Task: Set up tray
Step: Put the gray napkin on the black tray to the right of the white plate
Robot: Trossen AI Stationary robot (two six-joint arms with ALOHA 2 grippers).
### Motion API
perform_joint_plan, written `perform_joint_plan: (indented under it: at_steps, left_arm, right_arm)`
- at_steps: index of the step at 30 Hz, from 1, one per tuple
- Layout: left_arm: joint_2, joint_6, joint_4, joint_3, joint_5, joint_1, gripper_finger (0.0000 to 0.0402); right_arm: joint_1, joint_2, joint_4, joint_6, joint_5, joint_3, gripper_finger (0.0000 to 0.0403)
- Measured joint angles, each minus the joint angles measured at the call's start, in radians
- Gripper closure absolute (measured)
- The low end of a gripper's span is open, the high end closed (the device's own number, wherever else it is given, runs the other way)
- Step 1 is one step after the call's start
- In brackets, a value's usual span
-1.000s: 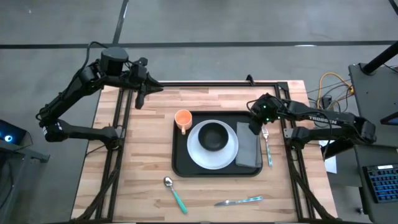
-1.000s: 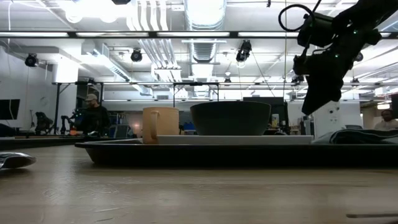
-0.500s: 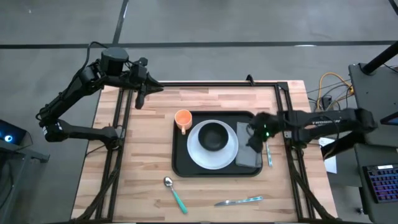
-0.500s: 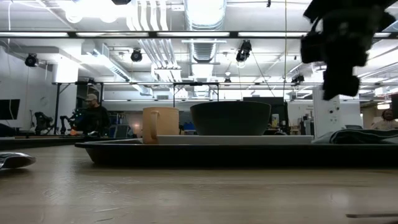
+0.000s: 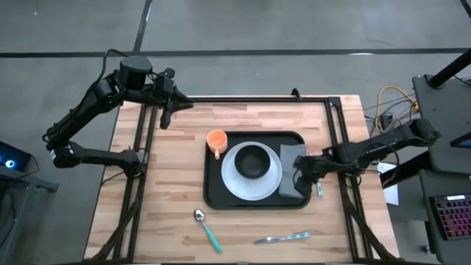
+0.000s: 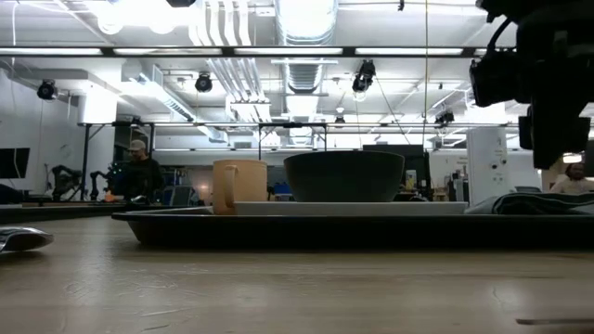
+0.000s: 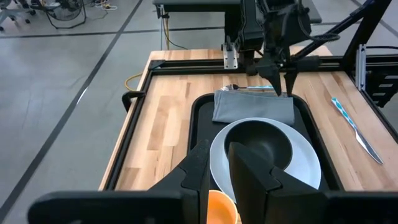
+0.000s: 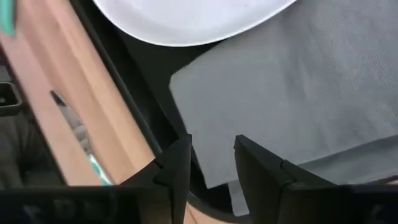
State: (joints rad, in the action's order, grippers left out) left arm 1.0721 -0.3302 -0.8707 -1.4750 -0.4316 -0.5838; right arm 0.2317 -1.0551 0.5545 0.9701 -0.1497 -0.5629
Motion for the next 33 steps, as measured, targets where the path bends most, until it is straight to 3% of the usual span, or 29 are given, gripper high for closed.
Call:
perform_joint_plan:
  at_steps: [7,17,33]
  left_arm:
    - [0.0,0.0,0.0,0.0,0.0,0.0,0.0359]
    - [0.0,0.0,0.0,0.0,0.0,0.0,0.0359]
    - [0.0,0.0,0.0,0.0,0.0,0.001,0.0359]
  right_arm:
    - [0.0,-0.108,-0.032,-0.009,-0.001,0.004,0.0313]
    - [0.0,-0.163,-0.116,-0.003,-0.004,-0.005,0.039]
    - [-0.001,-0.31,-0.18,-0.038,-0.041,-0.003,0.0394]
